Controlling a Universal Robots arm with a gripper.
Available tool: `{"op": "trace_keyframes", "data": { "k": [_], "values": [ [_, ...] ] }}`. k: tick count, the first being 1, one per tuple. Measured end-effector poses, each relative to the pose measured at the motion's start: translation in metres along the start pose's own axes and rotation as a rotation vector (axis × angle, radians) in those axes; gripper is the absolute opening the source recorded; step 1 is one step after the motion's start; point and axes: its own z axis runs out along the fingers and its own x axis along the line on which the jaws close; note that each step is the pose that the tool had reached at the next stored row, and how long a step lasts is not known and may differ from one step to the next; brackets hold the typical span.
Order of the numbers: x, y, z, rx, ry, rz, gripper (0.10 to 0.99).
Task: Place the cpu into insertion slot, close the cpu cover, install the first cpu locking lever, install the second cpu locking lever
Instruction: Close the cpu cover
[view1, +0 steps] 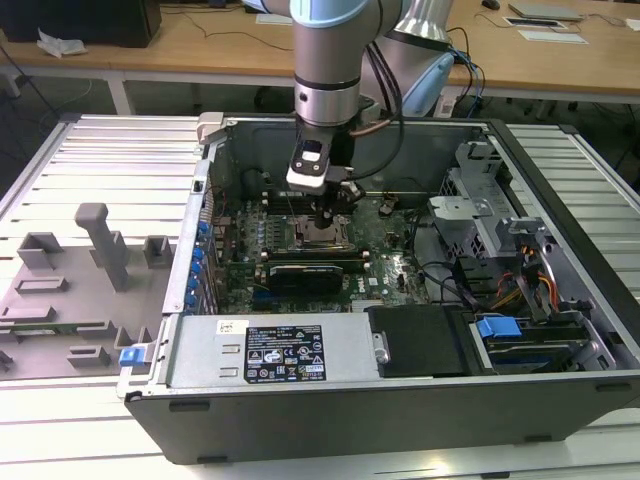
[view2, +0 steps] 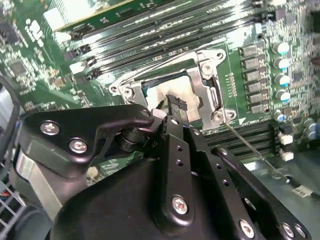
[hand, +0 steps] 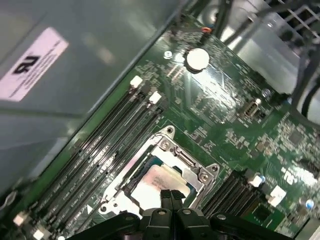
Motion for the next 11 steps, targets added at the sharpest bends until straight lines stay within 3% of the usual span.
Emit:
{"op": "trace_keyframes", "data": {
  "k": [11],
  "values": [
    [0.0000,0.0000,0.0000,-0.013,-0.0089,-0.316,0.106]
  ]
}}
